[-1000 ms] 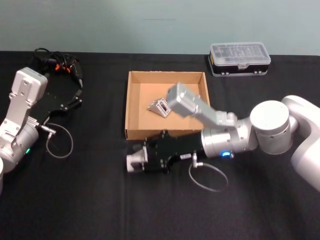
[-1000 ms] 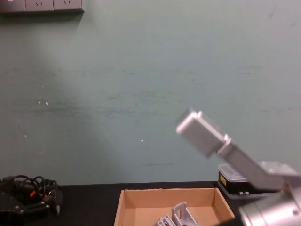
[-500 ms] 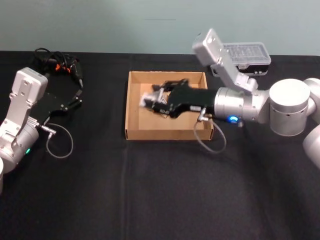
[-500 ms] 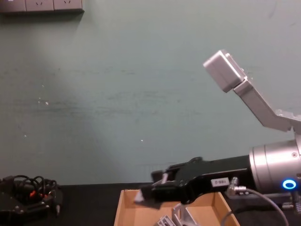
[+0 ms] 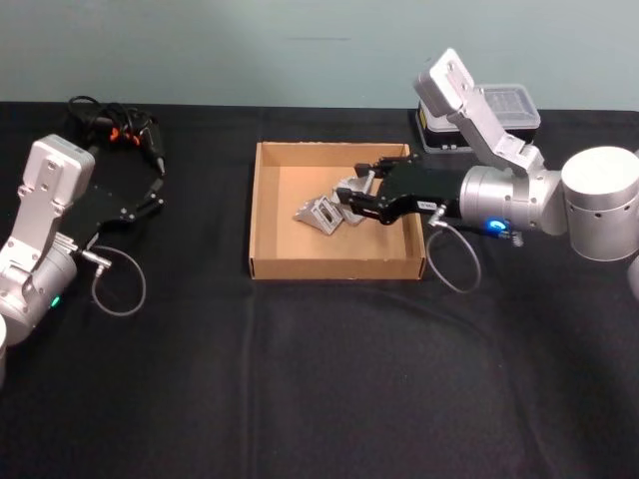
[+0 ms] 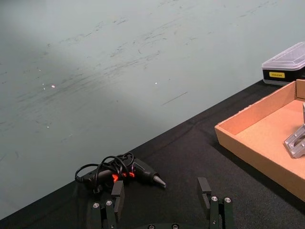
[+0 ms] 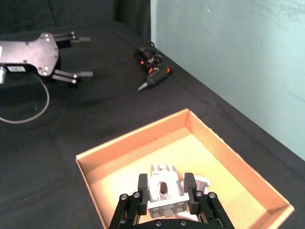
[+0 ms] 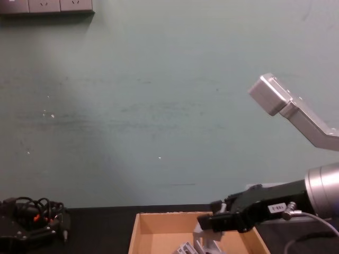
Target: Use one hand to pick up the angle iron from the table and place it into the box.
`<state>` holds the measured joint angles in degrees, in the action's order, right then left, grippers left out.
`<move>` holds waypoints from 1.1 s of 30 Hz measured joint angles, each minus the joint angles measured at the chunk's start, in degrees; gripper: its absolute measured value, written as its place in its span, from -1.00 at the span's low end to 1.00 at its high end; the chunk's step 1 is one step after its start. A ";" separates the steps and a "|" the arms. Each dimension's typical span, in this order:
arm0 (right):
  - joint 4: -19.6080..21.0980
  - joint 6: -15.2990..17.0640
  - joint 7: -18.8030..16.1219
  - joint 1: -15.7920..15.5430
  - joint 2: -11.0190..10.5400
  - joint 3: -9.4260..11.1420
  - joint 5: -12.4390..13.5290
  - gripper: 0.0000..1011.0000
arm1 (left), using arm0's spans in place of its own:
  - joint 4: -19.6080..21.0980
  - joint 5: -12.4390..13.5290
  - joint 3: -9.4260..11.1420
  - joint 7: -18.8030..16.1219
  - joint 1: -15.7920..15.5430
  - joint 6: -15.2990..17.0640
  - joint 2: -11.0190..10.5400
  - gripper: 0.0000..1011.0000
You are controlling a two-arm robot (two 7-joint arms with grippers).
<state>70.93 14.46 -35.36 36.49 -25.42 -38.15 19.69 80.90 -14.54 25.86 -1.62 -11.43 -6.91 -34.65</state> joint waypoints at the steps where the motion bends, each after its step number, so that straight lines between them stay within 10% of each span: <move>1: -0.07 0.20 -0.16 0.00 -0.08 0.06 -0.11 -0.07 | 0.00 0.00 0.00 0.00 0.00 0.00 0.00 0.98; 26: -1.25 2.22 -0.32 -0.67 -0.16 0.19 -2.69 -0.07 | 0.00 0.00 0.00 0.00 0.00 0.00 0.00 0.98; 33: -1.16 2.22 -0.34 -0.64 -0.20 0.18 -2.62 0.31 | 0.00 0.00 0.00 0.00 0.00 0.00 0.00 0.98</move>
<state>69.77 16.68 -35.70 35.85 -25.62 -37.96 17.06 80.90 -14.55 25.86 -1.62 -11.43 -6.90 -34.64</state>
